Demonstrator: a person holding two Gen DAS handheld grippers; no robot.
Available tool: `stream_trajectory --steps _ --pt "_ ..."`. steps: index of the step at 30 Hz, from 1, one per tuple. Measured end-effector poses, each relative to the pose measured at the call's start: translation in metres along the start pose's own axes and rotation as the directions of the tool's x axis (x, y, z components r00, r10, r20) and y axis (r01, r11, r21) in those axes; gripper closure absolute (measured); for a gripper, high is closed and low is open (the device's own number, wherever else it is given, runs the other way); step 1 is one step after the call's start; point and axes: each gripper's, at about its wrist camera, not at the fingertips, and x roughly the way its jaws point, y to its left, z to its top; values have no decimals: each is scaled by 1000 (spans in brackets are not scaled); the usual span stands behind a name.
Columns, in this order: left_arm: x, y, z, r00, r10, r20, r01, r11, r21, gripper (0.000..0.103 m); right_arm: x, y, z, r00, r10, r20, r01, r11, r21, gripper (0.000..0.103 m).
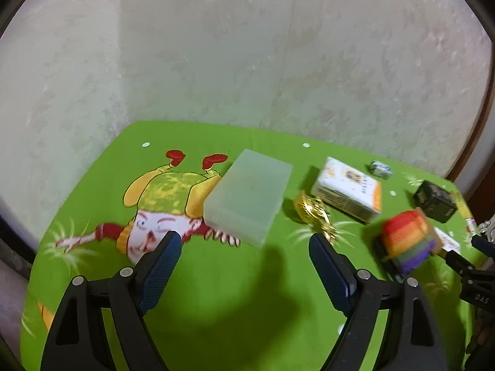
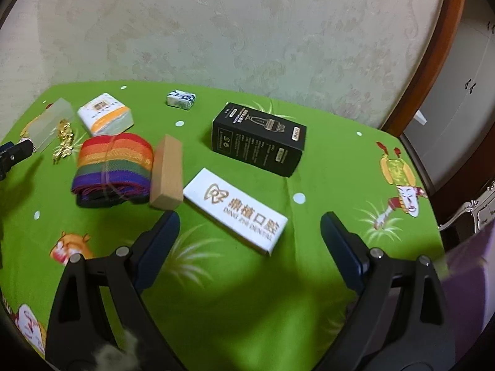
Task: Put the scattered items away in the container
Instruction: 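Grasp the frosted plastic box with the left gripper while the right gripper grasps the white dental box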
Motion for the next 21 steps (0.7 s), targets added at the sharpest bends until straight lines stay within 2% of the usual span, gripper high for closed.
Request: stream_trajectory --steps 5,11,13,15,16,17,20,21 --pt "20 -6 10 998 28 -59 -26 999 37 19 17 7 4 1000 9 -17 -10 999 -35 10" --pt "29 -9 13 994 65 -91 -61 997 54 20 26 1 6 998 61 -32 -62 998 -5 10" --pt "28 -12 12 994 60 -88 -54 996 69 27 28 0 6 996 82 -36 -82 997 2 12" --pt "26 -14 11 996 46 -81 -40 996 84 37 29 -3 6 991 127 -36 -127 992 16 20" --pt "25 -16 12 996 40 -78 -32 995 93 46 28 -2 6 991 132 -36 -132 991 17 20" --pt "24 -18 11 997 36 -75 -27 994 108 49 28 -2 5 991 130 -35 -129 992 15 21" --pt "23 -17 10 997 24 -76 -16 995 100 49 23 0 3 987 163 -16 -163 987 17 55" --pt "22 -16 10 997 18 -76 -10 996 94 49 22 1 2 987 162 -14 -161 987 22 60"
